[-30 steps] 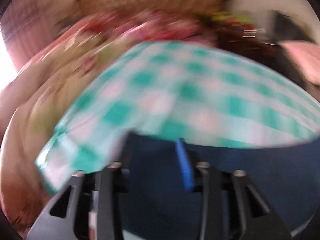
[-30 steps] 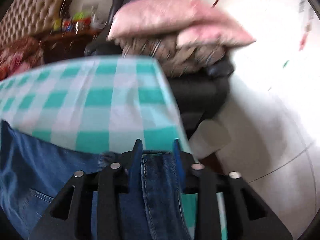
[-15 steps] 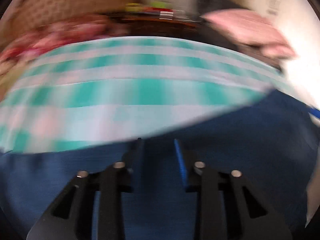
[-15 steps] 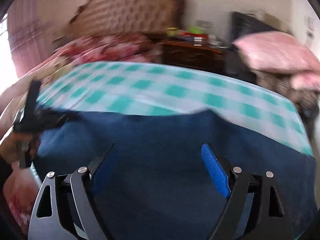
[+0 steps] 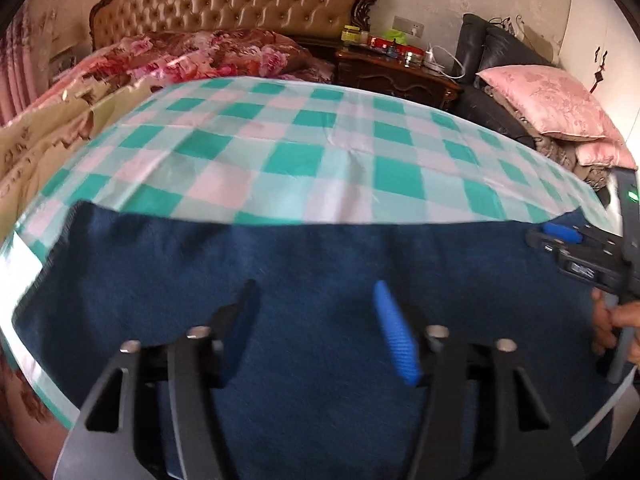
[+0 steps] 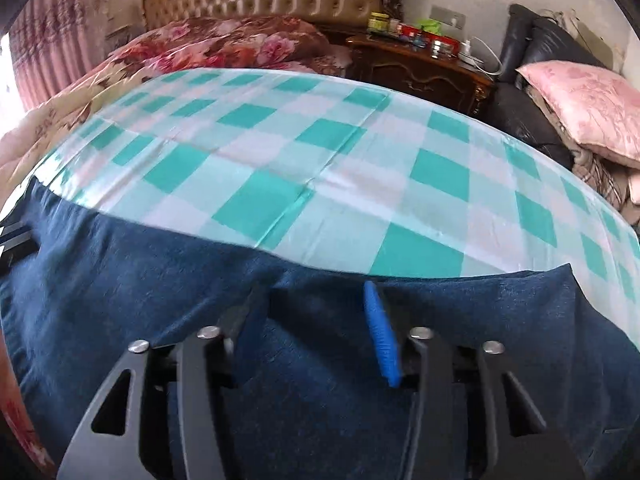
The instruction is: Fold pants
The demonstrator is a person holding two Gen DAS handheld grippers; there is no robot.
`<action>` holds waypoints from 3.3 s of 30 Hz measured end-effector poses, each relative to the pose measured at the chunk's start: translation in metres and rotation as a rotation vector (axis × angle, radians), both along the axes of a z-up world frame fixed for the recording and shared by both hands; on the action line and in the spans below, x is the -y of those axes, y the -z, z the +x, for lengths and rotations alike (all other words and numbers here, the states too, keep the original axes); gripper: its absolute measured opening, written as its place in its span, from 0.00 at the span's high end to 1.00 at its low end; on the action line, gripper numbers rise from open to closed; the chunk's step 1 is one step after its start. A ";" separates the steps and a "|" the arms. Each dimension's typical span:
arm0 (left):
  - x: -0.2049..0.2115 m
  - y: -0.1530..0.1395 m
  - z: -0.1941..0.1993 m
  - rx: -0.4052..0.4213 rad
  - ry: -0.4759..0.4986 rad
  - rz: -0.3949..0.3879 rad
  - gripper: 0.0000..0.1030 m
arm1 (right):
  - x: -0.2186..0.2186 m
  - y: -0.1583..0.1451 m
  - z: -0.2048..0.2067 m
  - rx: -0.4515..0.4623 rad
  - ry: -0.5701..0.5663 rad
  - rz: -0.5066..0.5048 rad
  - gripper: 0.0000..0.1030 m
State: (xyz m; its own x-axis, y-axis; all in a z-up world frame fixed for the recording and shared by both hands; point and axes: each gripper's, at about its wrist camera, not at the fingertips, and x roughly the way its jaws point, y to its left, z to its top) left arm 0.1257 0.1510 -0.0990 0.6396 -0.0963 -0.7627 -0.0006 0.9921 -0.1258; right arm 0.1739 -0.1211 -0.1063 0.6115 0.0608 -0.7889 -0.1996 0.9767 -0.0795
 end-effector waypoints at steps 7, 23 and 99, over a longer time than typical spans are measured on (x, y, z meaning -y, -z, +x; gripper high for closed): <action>0.031 -0.012 -0.001 0.035 -0.056 0.054 0.01 | 0.014 -0.039 -0.011 0.107 0.083 0.035 0.21; -0.031 0.017 0.051 -0.088 0.022 0.154 0.43 | 0.011 -0.020 -0.026 -0.030 0.080 0.035 0.16; -0.138 -0.016 0.022 -0.031 -0.163 0.125 0.72 | -0.049 0.001 -0.021 -0.087 -0.016 -0.052 0.41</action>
